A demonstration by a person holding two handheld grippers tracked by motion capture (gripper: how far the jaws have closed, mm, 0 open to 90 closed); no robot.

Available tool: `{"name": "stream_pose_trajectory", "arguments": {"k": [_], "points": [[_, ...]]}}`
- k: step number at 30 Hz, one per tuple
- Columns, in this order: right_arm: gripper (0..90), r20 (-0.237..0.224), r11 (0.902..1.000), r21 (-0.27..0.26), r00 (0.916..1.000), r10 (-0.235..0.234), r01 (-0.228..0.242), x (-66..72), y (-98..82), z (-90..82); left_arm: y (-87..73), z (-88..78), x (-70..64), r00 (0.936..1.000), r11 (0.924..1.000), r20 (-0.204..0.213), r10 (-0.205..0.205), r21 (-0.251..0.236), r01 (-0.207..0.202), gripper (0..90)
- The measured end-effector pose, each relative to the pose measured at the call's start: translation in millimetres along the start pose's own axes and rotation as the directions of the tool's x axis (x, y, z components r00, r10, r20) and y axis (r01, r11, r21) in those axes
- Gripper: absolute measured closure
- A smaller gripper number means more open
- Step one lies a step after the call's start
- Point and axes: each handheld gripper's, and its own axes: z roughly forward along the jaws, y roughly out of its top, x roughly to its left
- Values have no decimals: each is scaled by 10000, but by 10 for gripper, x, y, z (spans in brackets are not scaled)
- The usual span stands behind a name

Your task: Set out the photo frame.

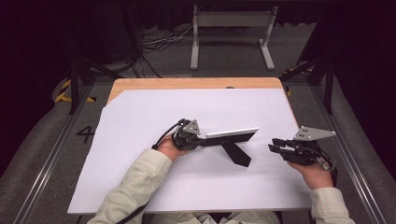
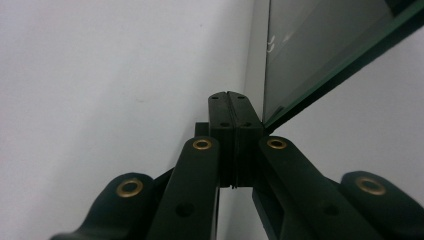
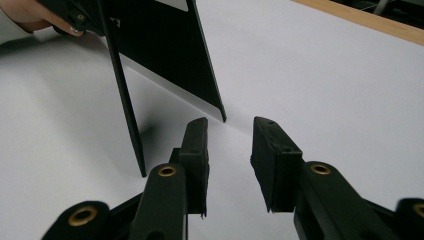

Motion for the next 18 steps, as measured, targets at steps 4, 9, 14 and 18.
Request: {"name": "stream_pose_trajectory", "arguments": {"k": [4, 9, 14, 18], "points": [[678, -11, 10000, -26, 10000, 34, -34, -3, -1, -12, -3, -12, -23, 9999, 10000, 156, 56, 80, -57, 900], [675, -34, 10000, -53, 10000, 35, -36, -5, 7, -14, -9, -24, -50, 9990, 9998, 448, 85, 180, -93, 900], [667, -98, 10000, -74, 9999, 59, -59, -4, 21, -8, -28, -42, -107, 9974, 9981, 676, 248, 539, -285, 900], [668, -140, 10000, -71, 9999, 51, -52, -3, 33, -3, -50, -62, -130, 9969, 9975, 741, 251, 639, -298, 900]]}}
